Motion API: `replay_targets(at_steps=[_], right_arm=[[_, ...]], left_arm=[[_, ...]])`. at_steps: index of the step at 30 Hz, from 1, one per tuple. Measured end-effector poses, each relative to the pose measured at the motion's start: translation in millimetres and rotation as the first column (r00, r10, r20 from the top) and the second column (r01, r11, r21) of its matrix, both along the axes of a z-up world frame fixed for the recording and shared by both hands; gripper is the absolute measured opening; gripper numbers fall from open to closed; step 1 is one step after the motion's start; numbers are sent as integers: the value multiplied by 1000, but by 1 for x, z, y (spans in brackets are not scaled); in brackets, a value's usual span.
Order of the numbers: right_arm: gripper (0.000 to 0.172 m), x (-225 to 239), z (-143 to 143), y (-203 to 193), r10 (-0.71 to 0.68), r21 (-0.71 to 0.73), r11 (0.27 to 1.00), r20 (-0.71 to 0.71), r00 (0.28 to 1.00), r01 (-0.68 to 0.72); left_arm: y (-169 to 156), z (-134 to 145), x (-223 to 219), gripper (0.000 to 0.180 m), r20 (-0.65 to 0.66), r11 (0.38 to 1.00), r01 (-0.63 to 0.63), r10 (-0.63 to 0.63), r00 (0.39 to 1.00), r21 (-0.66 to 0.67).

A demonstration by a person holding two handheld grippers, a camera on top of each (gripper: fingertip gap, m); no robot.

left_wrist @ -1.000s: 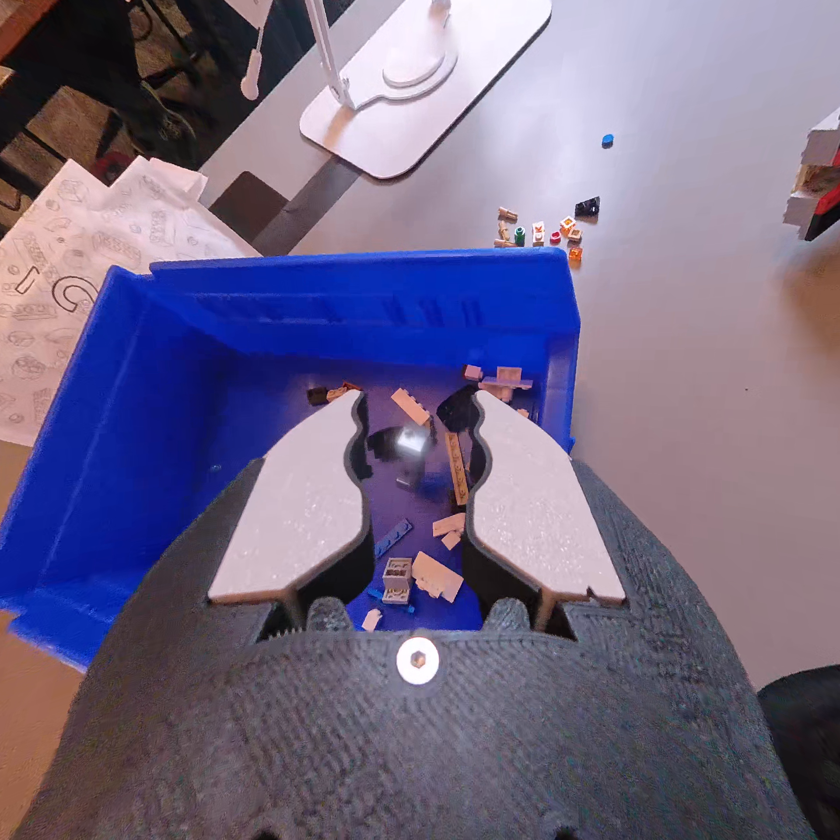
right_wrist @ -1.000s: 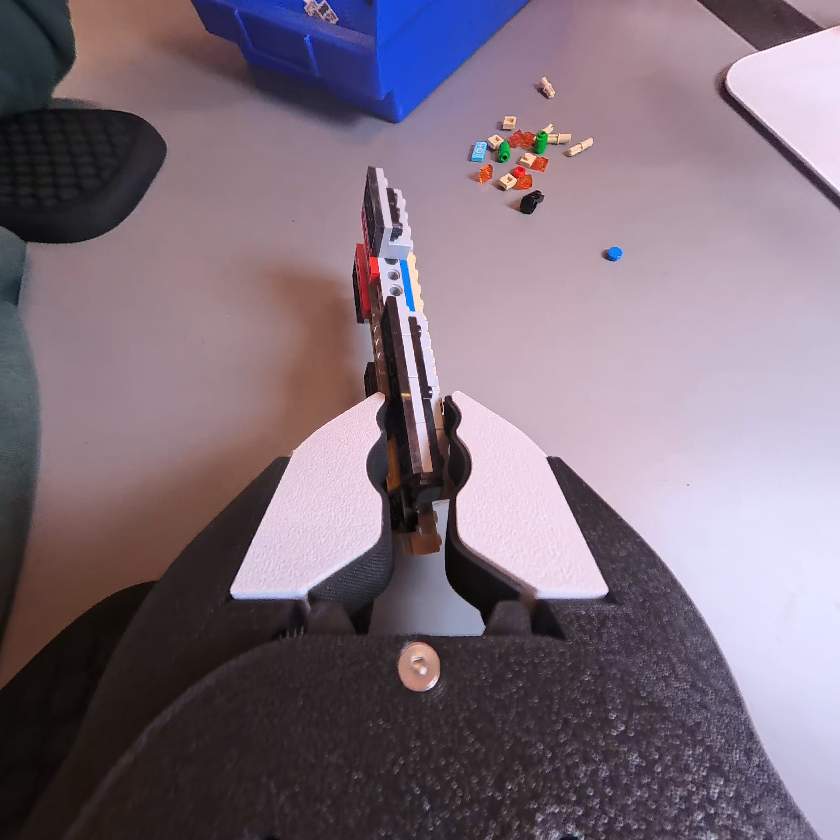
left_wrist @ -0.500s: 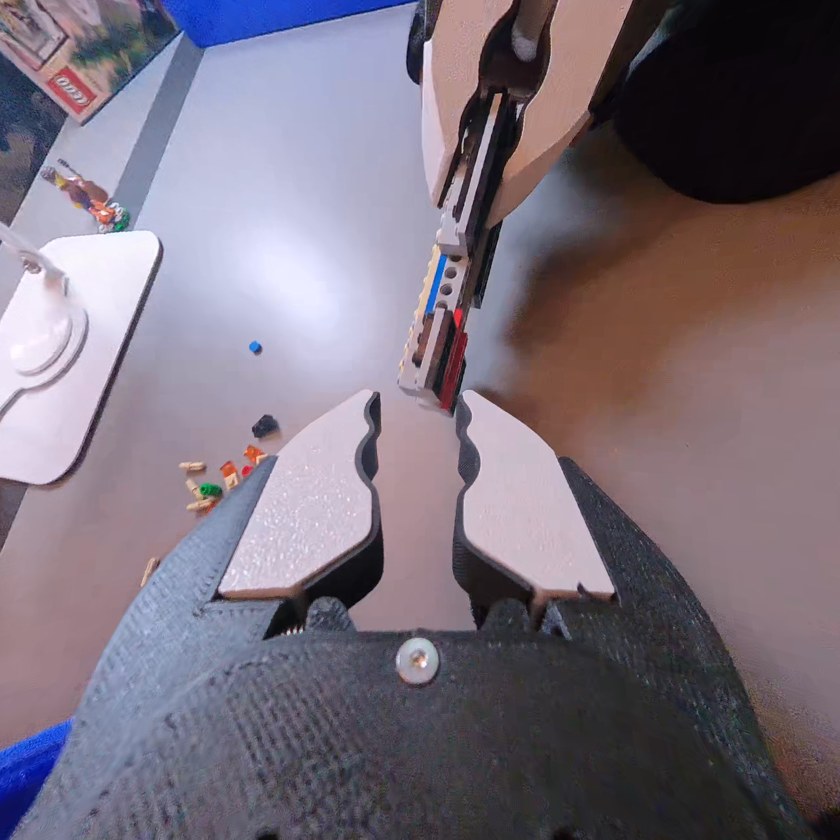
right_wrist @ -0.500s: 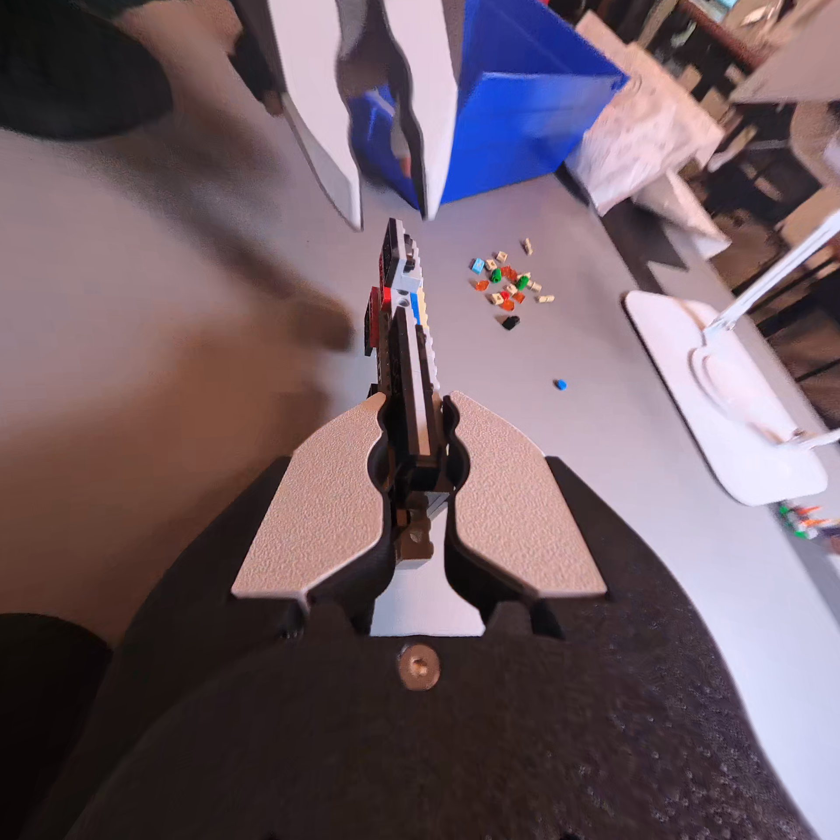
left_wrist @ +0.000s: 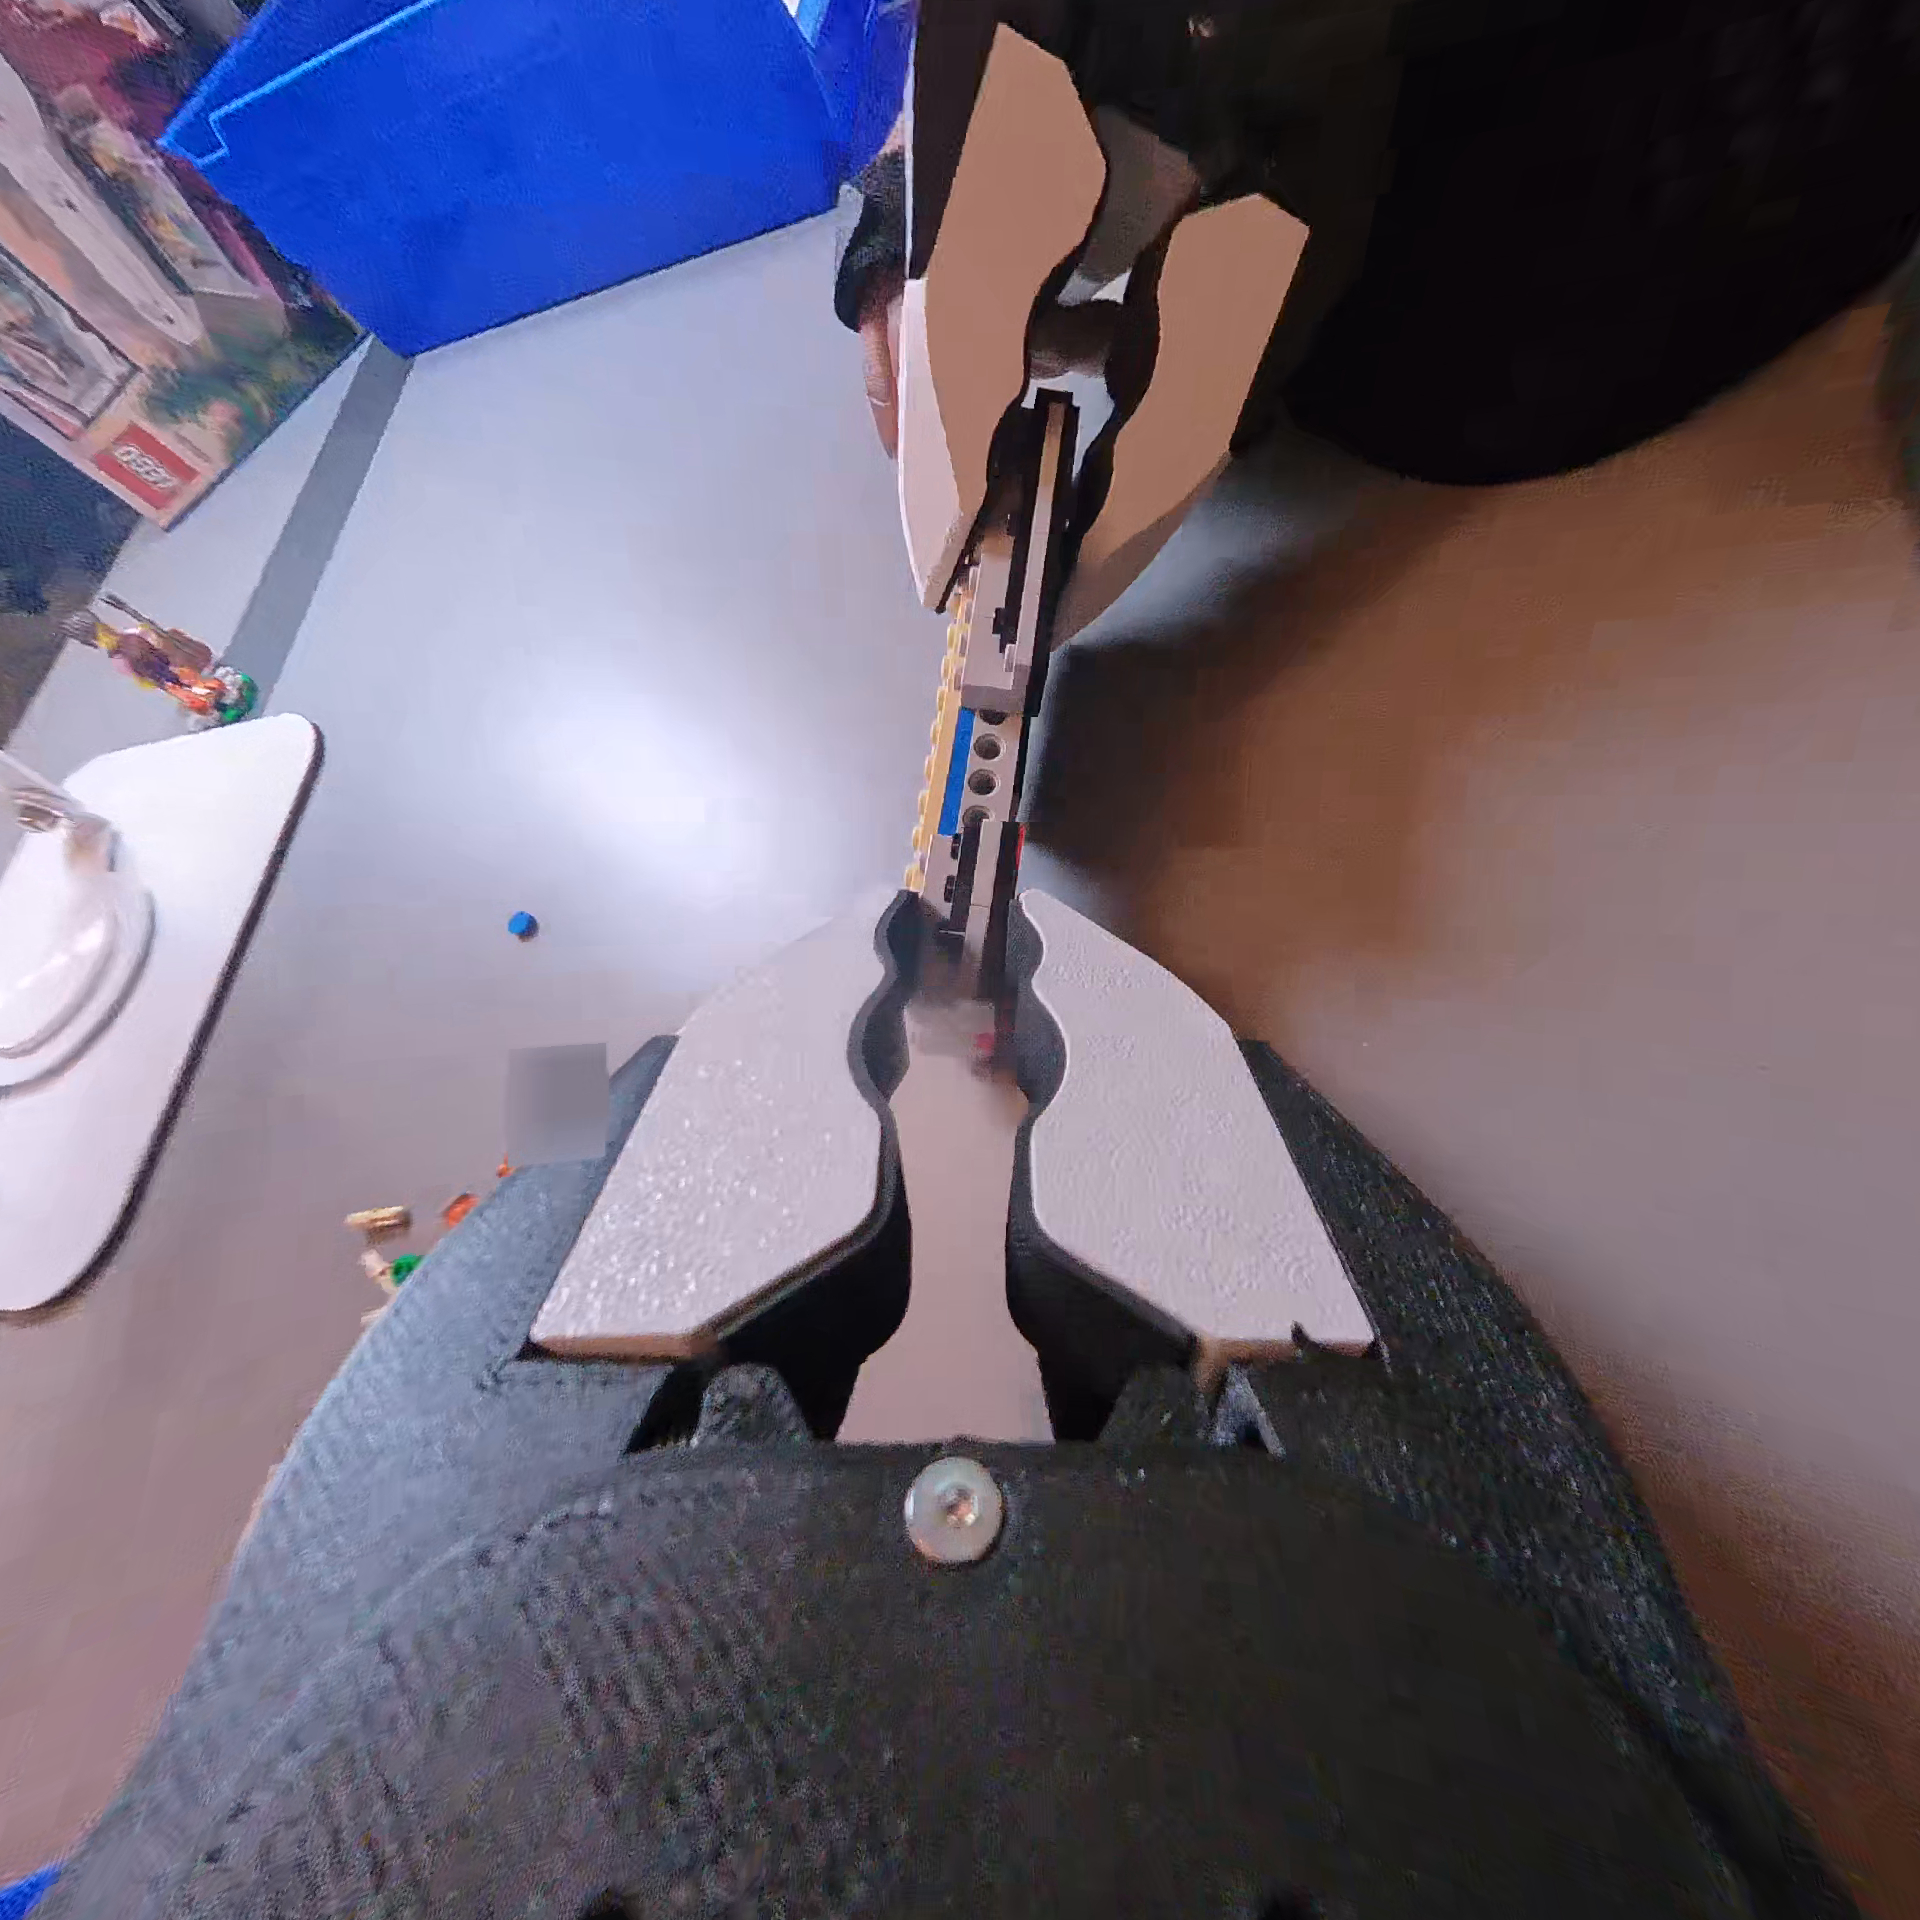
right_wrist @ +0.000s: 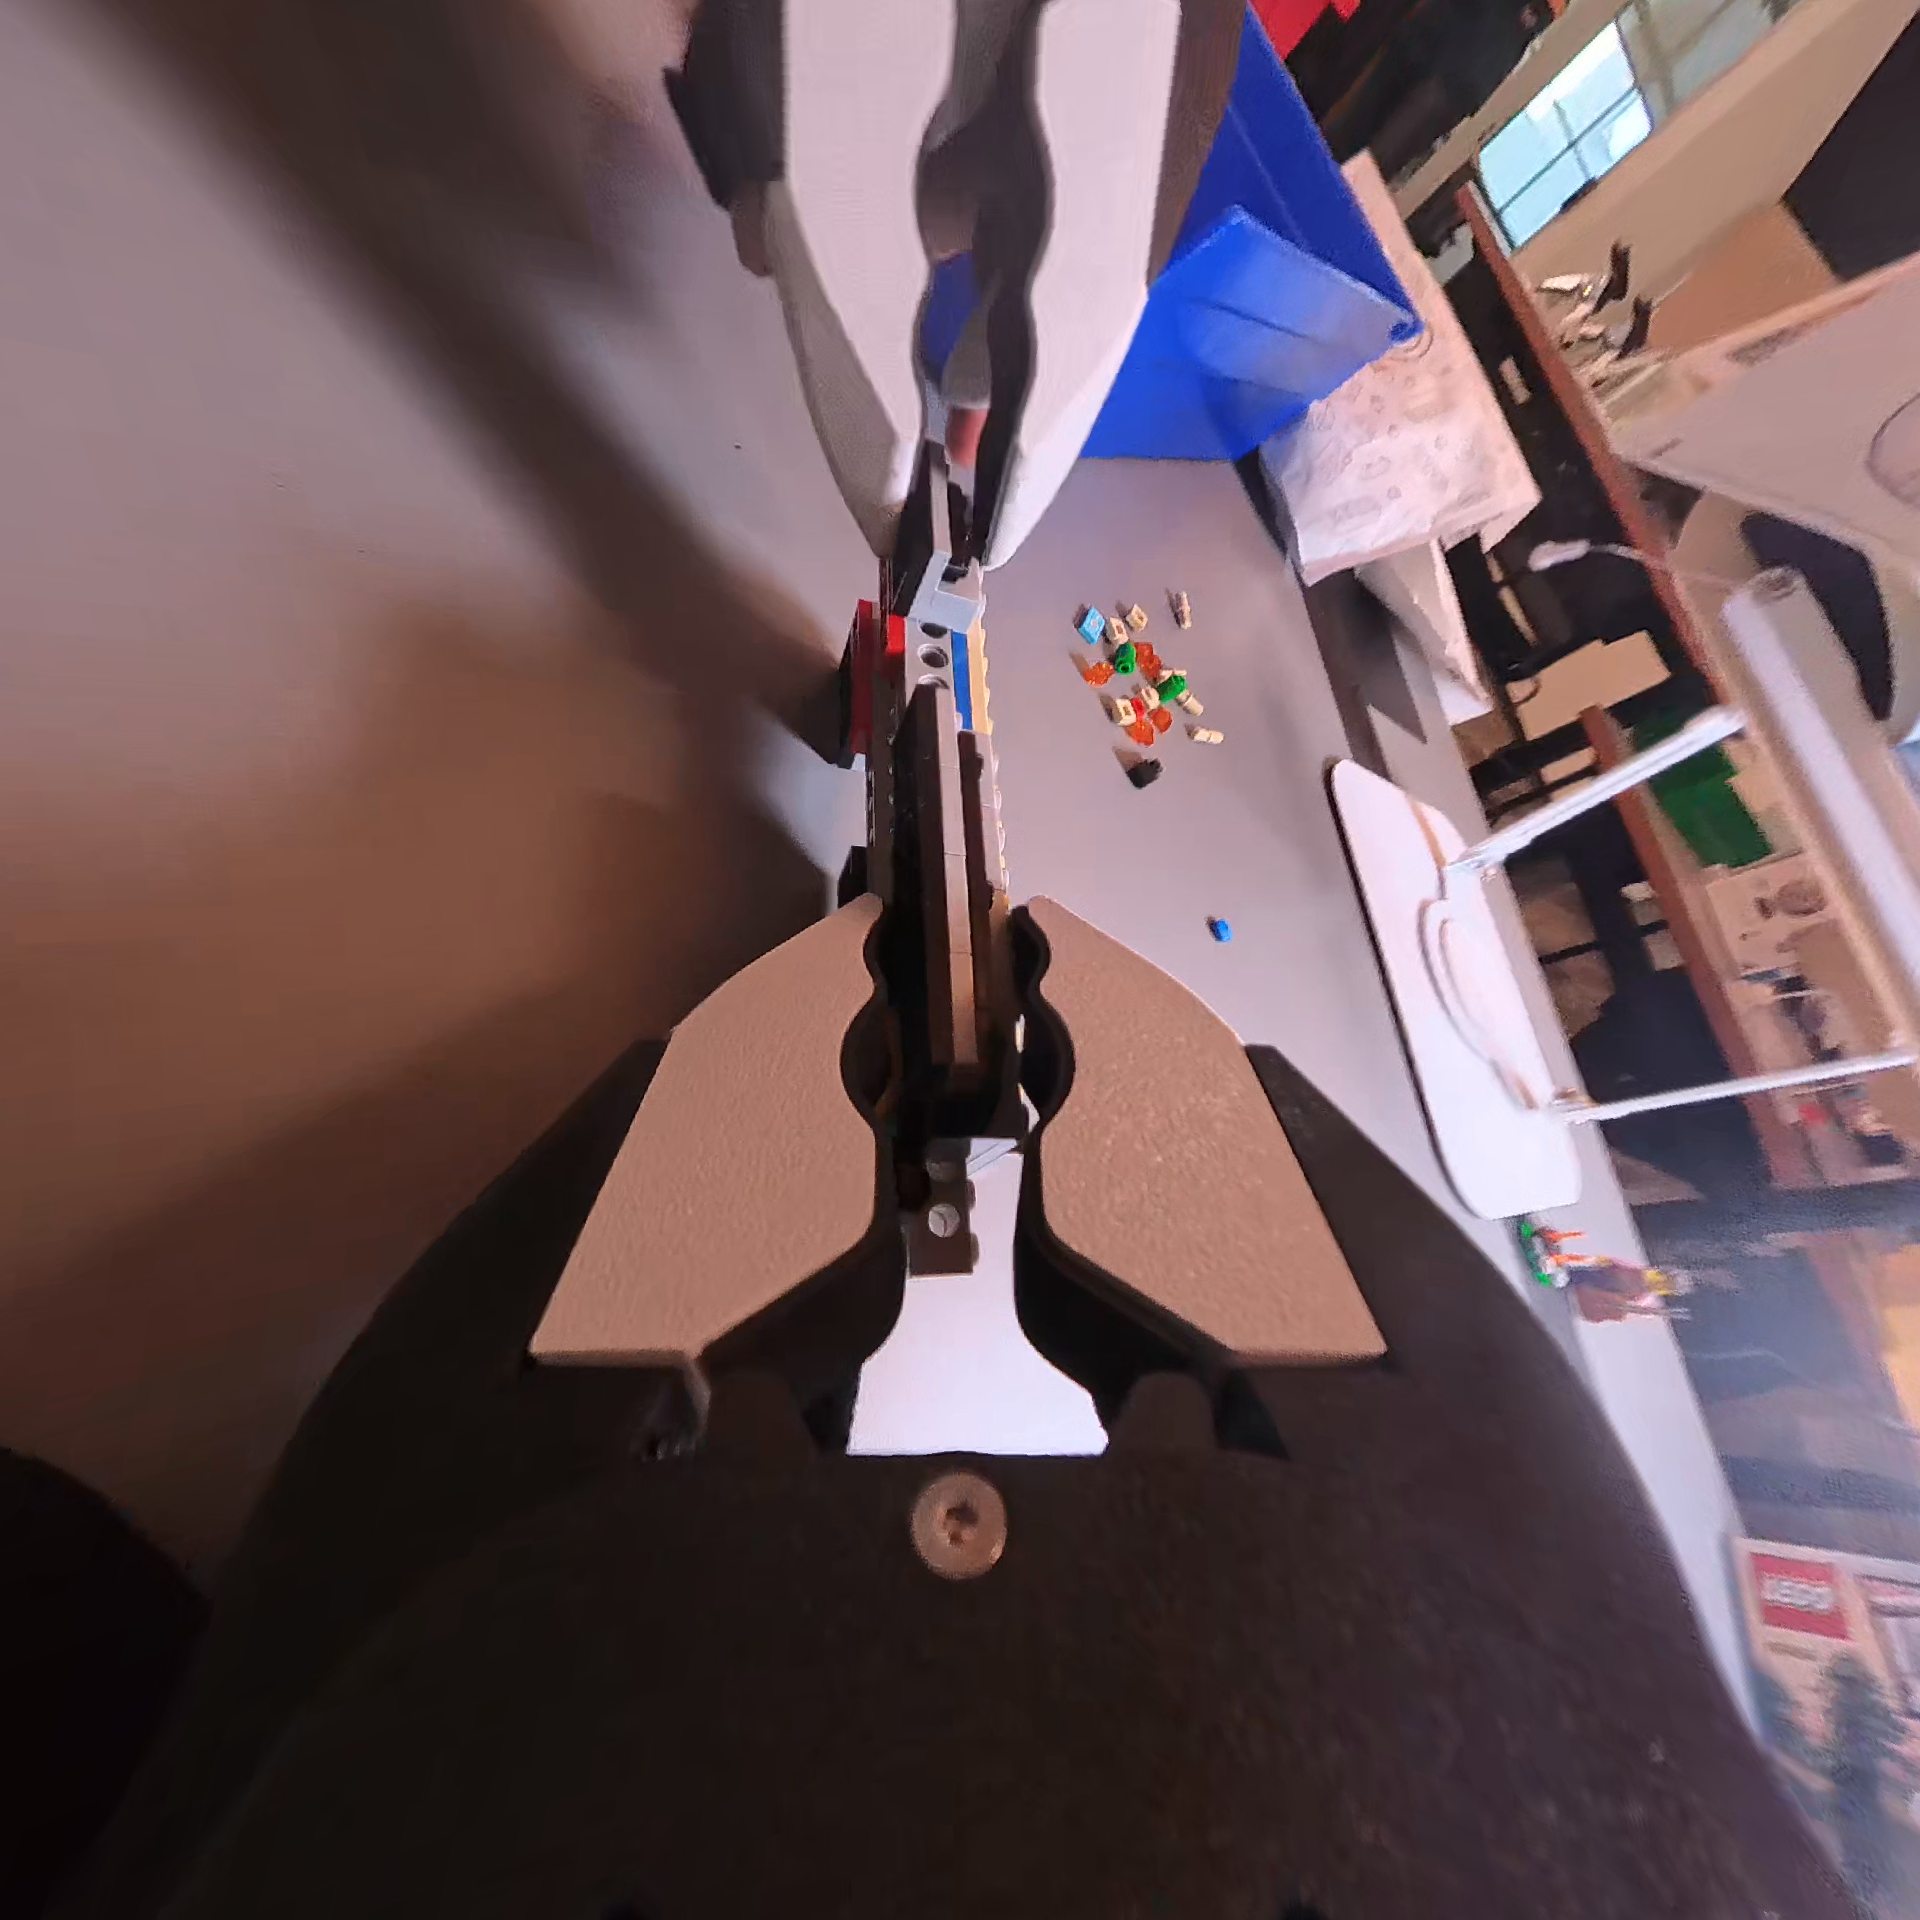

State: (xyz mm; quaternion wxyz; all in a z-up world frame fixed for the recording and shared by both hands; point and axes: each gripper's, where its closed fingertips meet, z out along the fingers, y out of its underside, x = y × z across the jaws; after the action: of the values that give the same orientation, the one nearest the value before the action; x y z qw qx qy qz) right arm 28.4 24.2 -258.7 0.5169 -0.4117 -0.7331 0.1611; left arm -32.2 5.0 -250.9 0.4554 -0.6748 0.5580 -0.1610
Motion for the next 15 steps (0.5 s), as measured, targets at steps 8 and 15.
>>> replay_targets(at_steps=[8,15], right_arm=[[20,-1,-5,-2,15,-128,992,-15,1000,-17],[20,0,0,-11,79,21,997,-22,997,-79]], left_arm=[[-6,0,1,16,111,994,16,-4,994,-106],[-14,4,3,17,297,932,102,6,955,-347]])
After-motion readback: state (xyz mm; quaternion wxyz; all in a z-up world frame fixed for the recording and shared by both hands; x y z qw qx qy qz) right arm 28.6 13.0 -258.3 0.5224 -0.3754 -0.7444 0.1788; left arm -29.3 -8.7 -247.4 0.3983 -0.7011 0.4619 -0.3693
